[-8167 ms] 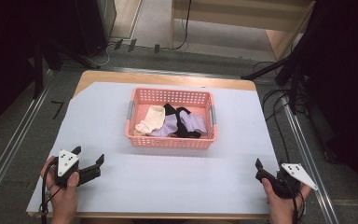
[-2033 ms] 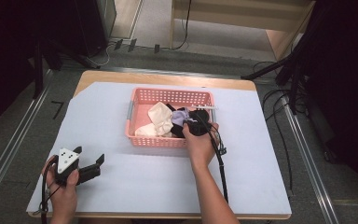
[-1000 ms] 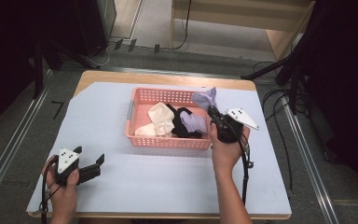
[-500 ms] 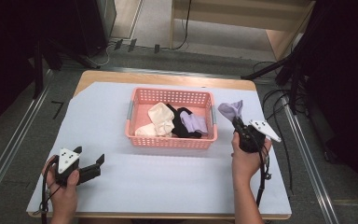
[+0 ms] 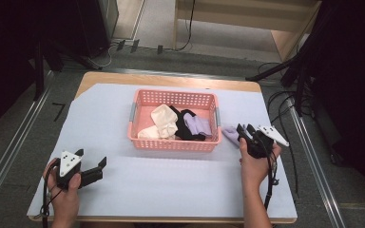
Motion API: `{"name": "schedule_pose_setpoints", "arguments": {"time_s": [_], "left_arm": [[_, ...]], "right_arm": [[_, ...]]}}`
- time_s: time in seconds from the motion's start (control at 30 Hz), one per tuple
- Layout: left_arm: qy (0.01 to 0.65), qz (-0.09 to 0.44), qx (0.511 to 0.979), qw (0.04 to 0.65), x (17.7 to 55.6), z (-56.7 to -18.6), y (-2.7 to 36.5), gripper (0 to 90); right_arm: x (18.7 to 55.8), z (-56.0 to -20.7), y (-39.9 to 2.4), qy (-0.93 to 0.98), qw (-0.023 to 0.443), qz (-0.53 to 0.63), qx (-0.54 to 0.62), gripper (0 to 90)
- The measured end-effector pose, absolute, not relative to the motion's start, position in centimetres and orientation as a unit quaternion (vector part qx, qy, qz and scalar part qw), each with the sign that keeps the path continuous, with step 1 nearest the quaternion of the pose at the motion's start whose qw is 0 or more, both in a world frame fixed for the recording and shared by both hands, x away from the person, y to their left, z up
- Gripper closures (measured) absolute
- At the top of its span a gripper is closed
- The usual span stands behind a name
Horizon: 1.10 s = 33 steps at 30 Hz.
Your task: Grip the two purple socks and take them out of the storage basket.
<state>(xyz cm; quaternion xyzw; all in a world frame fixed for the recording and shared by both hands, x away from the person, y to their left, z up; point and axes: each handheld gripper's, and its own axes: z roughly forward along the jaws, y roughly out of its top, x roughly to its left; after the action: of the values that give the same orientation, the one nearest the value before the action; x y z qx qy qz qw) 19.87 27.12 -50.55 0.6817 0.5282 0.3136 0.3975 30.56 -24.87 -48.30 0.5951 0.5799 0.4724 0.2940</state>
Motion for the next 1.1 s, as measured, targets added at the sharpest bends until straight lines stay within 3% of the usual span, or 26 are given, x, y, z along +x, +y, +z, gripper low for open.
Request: {"name": "schedule_pose_setpoints", "arguments": {"time_s": [0.33, 0.9, 1.1], "left_arm": [[0.527, 0.313, 0.681, 0.401, 19.8, -50.5, 27.2, 14.8], [0.527, 0.311, 0.681, 0.402, 19.9, -50.5, 27.2, 14.8], [0.528, 0.312, 0.681, 0.402, 19.9, -50.6, 27.2, 14.8]], "right_arm": [[30.8, -45.7, -19.6, 0.62, 0.281, 0.511, 0.525, 53.5], [33.5, -47.0, -13.8, 0.685, 0.207, 0.451, 0.533, 69.6], [34.8, -47.0, -12.8, 0.697, 0.202, 0.404, 0.557, 70.6]]}}
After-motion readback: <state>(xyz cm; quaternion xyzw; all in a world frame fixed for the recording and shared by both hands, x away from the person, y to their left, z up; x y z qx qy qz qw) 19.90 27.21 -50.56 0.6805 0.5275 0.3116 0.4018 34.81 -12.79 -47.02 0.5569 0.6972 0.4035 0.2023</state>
